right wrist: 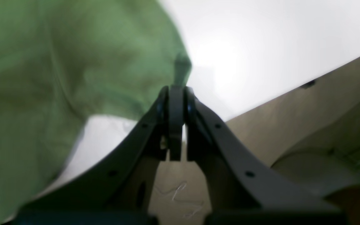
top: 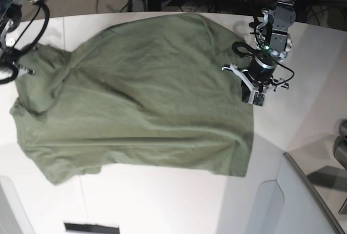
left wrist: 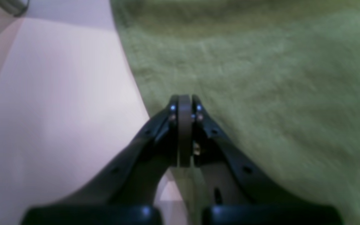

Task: Layout the t-shirt on the table in an organized manner, then fold the t-shirt properly
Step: 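Pull the shirt corner with the right gripper while the left holds, then grasp the shirt edge with both grippers and pull it taut, then grasp the shirt shoulder edges with both grippers and hold them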

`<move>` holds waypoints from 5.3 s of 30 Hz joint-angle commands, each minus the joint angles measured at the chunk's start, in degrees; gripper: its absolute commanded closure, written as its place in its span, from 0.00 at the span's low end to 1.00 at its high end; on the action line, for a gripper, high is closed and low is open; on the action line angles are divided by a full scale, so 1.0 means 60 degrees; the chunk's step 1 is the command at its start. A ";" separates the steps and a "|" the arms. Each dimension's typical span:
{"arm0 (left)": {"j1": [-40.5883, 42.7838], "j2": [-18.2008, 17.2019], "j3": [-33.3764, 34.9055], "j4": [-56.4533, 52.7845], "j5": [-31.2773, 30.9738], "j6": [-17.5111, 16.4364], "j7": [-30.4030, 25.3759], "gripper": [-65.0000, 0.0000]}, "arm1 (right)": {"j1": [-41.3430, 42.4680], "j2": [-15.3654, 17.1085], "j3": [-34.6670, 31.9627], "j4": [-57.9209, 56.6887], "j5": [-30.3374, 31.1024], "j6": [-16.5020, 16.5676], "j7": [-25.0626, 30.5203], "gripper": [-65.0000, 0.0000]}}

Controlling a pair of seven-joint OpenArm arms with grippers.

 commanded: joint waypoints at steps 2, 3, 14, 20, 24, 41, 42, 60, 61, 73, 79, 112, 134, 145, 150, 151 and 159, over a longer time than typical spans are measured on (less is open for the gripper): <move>-0.0138 -0.0091 -0.0031 0.0151 -0.0016 0.0014 -0.0196 1.00 | -0.0198 0.0126 0.0320 0.0206 -0.0065 -0.0029 0.0100 1.00; -0.0138 -0.0091 -0.0046 0.0137 -0.0016 0.0014 -0.0196 1.00 | -0.0286 0.0111 0.0407 0.0206 -0.0065 -0.0029 0.0100 1.00; -0.0153 -0.0091 -0.0046 0.0093 -0.0016 0.0014 -0.0210 1.00 | -0.0974 -0.0255 0.1741 0.0411 -0.0065 -0.0029 -0.0149 1.00; -0.0153 -0.0091 -0.0046 0.0093 -0.0001 0.0014 -0.0196 1.00 | -0.1516 -0.0826 0.1858 0.1055 -0.0065 -0.0029 -0.0164 1.00; -0.0153 -0.0091 -0.0046 0.0093 -0.0001 0.0014 -0.0210 1.00 | -0.1766 -0.1090 0.1858 0.1055 -0.0065 -0.0029 -0.0105 1.00; -0.0167 -0.0106 -0.0046 0.0166 -0.0001 0.0014 -0.0196 1.00 | -0.2864 -0.0358 -0.0179 0.2096 -0.0050 -0.0014 -0.0061 0.55; -0.0167 -0.0106 -0.0046 0.0166 -0.0016 0.0014 -0.0196 1.00 | -0.2820 -0.0299 -0.0193 0.2110 -0.0050 -0.0014 0.0027 0.53; -0.1047 0.0348 0.0086 -0.1460 -0.0075 0.0014 -0.0166 1.00 | 0.1414 0.1767 -0.1175 -0.4835 -0.0050 0.1143 0.4056 1.00; -0.1061 0.0348 0.0086 -0.1622 -0.0075 0.0014 -0.0166 1.00 | 0.1560 0.1767 -0.1175 -0.5172 -0.0050 0.1231 0.4085 1.00; -0.2570 0.0334 0.0086 -0.3556 0.0013 0.0014 -0.0269 1.00 | 0.3202 0.1928 -0.1190 -0.8805 -0.0065 0.1304 0.5638 1.00; -0.3977 0.0378 0.0100 -0.4713 0.0013 0.0000 -0.0386 1.00 | 0.3949 0.2075 -0.1190 -0.9758 -0.0065 0.1304 0.6342 1.00; -0.3069 0.0173 0.1390 0.0005 -0.2258 0.0014 0.0815 1.00 | 0.2615 0.1870 -0.1072 -0.4190 -0.0036 0.1304 0.5799 1.00; -0.0080 -0.0003 0.1361 0.2203 -0.2346 0.0014 0.1636 0.55 | -0.1458 -0.0226 -0.1072 0.0030 -0.0036 0.1319 0.4217 1.00; 0.0228 -0.0516 0.1229 0.3199 -0.2346 0.0014 0.4347 0.53 | -0.1678 -0.0226 -0.1072 -0.0029 -0.0036 0.1319 0.4217 1.00; 0.0228 -0.0428 0.0789 0.4708 -0.2346 0.0014 0.6618 0.53 | -0.1722 -0.0240 -0.1131 -0.0029 -0.0036 0.1319 0.4217 1.00; 0.0096 -0.0399 0.0511 0.4869 -0.2346 0.0014 0.7189 0.53 | -0.1736 -0.0240 -0.1131 -0.0029 -0.0036 0.1319 0.4217 1.00; -0.1589 -0.0311 0.0276 0.4444 -0.2331 -0.0030 1.0413 0.53 | -0.1736 -0.0284 -0.1102 -0.0029 -0.0036 0.1319 0.4217 1.00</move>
